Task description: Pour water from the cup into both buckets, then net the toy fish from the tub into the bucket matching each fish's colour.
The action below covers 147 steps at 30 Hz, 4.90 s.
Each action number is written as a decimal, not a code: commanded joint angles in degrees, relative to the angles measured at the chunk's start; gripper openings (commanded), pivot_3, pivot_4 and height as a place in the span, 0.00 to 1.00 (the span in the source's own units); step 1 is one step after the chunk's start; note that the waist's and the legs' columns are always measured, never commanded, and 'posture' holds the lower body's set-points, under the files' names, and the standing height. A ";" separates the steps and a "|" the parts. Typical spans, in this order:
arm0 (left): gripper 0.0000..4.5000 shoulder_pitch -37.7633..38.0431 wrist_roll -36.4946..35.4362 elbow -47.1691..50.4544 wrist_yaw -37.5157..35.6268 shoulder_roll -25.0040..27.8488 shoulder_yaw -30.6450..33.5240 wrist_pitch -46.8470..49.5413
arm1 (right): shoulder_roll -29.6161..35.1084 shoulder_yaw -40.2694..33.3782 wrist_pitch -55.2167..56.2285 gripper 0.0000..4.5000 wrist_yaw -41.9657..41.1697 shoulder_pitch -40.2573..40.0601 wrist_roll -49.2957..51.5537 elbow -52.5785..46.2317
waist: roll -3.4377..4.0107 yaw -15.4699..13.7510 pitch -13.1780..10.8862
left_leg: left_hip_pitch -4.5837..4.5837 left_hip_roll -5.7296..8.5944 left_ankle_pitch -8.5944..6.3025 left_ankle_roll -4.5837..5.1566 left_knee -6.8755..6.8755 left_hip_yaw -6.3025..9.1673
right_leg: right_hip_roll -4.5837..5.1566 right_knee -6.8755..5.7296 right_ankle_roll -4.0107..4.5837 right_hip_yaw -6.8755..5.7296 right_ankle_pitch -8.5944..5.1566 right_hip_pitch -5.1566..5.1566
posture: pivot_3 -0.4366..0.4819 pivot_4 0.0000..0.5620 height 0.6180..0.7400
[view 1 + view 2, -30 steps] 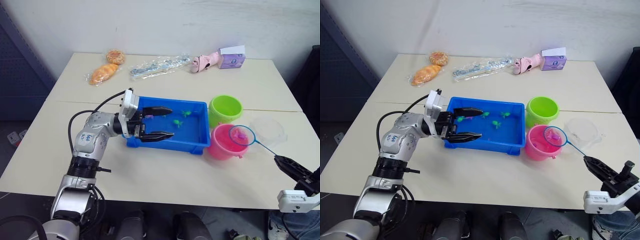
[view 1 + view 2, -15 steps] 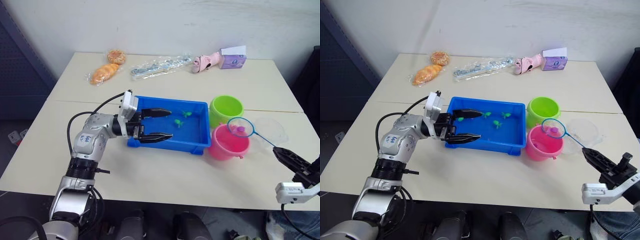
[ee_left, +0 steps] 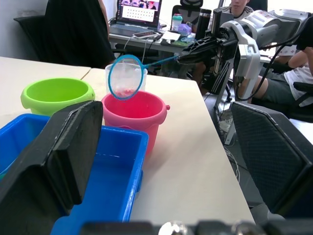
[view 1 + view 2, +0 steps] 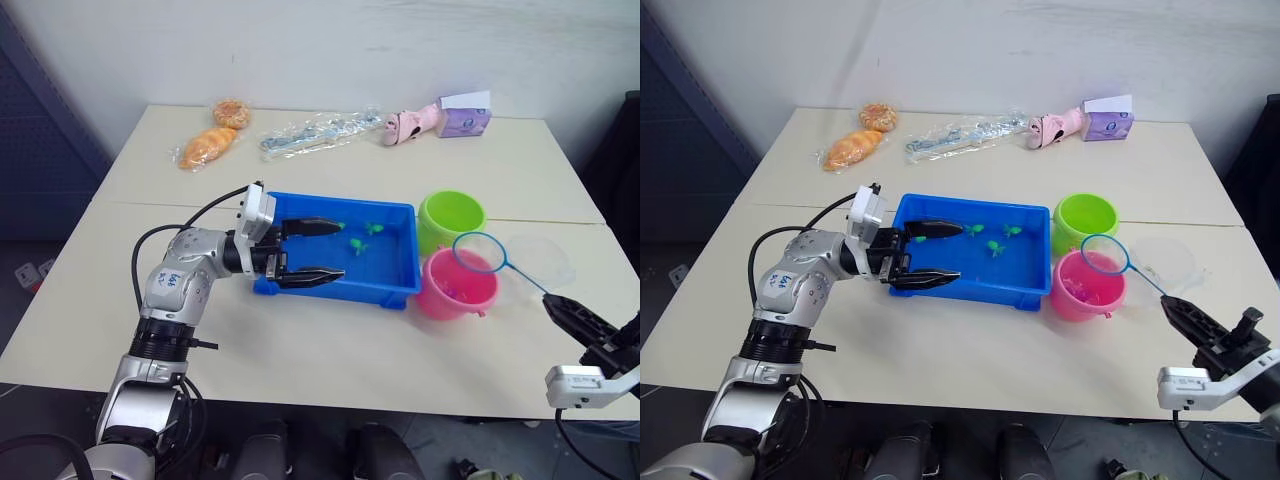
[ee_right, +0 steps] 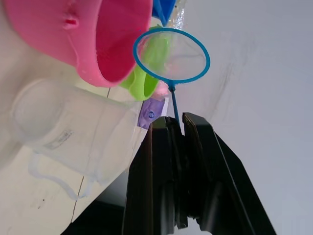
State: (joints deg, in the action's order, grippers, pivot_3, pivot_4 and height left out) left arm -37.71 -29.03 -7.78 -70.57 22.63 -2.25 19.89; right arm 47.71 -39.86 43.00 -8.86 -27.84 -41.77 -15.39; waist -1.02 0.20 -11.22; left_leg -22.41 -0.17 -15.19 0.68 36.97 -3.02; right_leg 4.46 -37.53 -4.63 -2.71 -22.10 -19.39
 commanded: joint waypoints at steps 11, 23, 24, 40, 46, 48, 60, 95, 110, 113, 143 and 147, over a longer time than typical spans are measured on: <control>0.99 2.06 1.10 -9.72 -4.70 14.94 8.83 -6.88 | 9.96 14.60 -43.01 0.00 -26.33 11.37 67.98 -20.00 | 0.00 1.21 -0.02 | 0.07 -0.21 -0.06 0.11 -0.02 0.07 | -0.04 -0.06 0.02 -0.09 0.01 0.04 | 0.48 0.27 1.00; 0.99 6.96 3.12 -10.02 -2.45 19.86 12.69 -12.02 | 10.67 34.75 -49.75 0.00 -33.76 33.47 56.79 -12.49 | -0.01 -0.06 -0.03 | -0.39 -0.06 -0.22 0.31 0.13 0.19 | 0.15 0.11 0.02 -0.25 0.02 -0.23 | 0.48 0.27 1.00; 0.99 7.34 2.93 -9.65 -2.31 20.11 12.98 -11.92 | 10.35 35.51 -50.26 0.00 -34.20 34.55 56.36 -12.20 | -0.01 -0.02 -0.03 | -0.45 -0.06 -0.22 0.32 0.16 0.19 | 0.16 0.11 0.02 -0.25 0.02 -0.28 | 0.48 0.27 1.00; 0.99 9.20 4.10 -6.73 -4.49 22.28 9.78 -8.25 | 8.01 49.89 -43.92 0.00 -43.41 47.28 38.22 3.82 | 0.00 0.49 -0.03 | -0.54 -0.07 -0.18 0.25 0.19 0.20 | 0.14 -0.01 0.02 -0.30 0.02 -0.42 | 0.48 0.27 1.00; 0.99 8.81 4.24 -5.34 -4.08 21.94 9.59 -7.85 | 4.45 54.07 -43.90 0.00 -47.76 53.15 37.08 6.18 | 0.00 0.89 -0.04 | -0.56 -0.06 -0.18 0.26 0.25 0.20 | 0.14 -0.06 0.02 -0.30 0.02 -0.43 | 0.48 0.27 1.00; 0.99 8.82 4.18 -4.98 -3.90 21.81 9.56 -7.82 | 3.58 55.35 -44.38 0.00 -50.62 54.75 38.01 6.19 | 0.00 1.20 -0.04 | -0.56 -0.07 -0.18 0.25 0.25 0.20 | 0.14 -0.09 0.02 -0.30 0.02 -0.44 | 0.48 0.27 1.00; 0.99 10.42 3.66 -3.23 -2.77 22.05 10.52 -7.65 | -2.03 51.95 -63.00 0.00 -56.10 61.97 48.65 3.75 | 0.00 1.38 -0.04 | -0.62 -0.06 -0.19 0.26 0.23 0.21 | 0.15 -0.14 0.02 -0.31 0.02 -0.47 | 0.48 0.27 1.00; 0.99 -2.46 1.41 -9.54 -7.34 7.14 3.23 -7.38 | 0.28 -11.06 -77.94 0.00 -46.37 14.02 62.18 -27.59 | 0.00 -0.51 -0.03 | -0.66 0.00 -0.18 0.28 0.23 0.27 | 0.08 0.02 -0.03 -0.35 0.05 -0.33 | 0.48 0.27 1.00; 0.99 -2.45 2.10 -10.56 -8.43 4.42 2.83 -10.34 | -9.06 -1.80 -39.31 0.00 -33.96 -1.12 37.05 -17.15 | 0.00 -0.15 -0.03 | -0.52 0.04 -0.10 0.17 0.20 0.22 | 0.06 0.03 -0.06 -0.27 0.06 -0.30 | 0.48 0.27 1.00; 0.99 -2.30 1.82 -9.47 -7.96 4.21 2.86 -10.12 | -8.03 -0.72 -32.93 0.00 -30.48 -0.45 31.17 -15.62 | 0.00 -0.12 -0.02 | -0.49 0.03 -0.10 0.17 0.20 0.22 | 0.06 0.02 -0.06 -0.26 0.05 -0.30 | 0.48 0.27 1.00; 0.99 3.20 0.52 -12.16 -0.79 9.70 11.38 -7.24 | 0.30 20.43 -52.43 0.00 -21.95 11.70 64.37 -24.68 | 0.01 1.05 -0.03 | 0.01 -0.10 -0.05 0.09 0.07 0.14 | 0.00 -0.05 -0.05 -0.14 0.05 0.07 | 0.48 0.27 1.00; 0.99 4.48 0.58 -11.61 1.19 11.37 13.64 -7.16 | 0.86 29.05 -69.44 0.00 -18.22 24.02 70.19 -25.66 | -0.02 1.19 -0.03 | 0.00 -0.10 -0.10 0.18 0.11 0.19 | 0.05 -0.07 -0.05 -0.15 0.05 0.06 | 0.48 0.27 1.00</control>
State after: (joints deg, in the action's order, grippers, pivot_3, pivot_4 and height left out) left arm -33.96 -27.28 -21.07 -71.29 32.20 8.43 12.78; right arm 47.88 -17.11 -10.98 -30.56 -12.85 22.18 -38.52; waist -1.04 1.39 -11.25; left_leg -22.45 -0.25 -15.31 0.89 37.11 -2.82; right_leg 4.53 -37.61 -4.67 -2.86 -22.04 -19.36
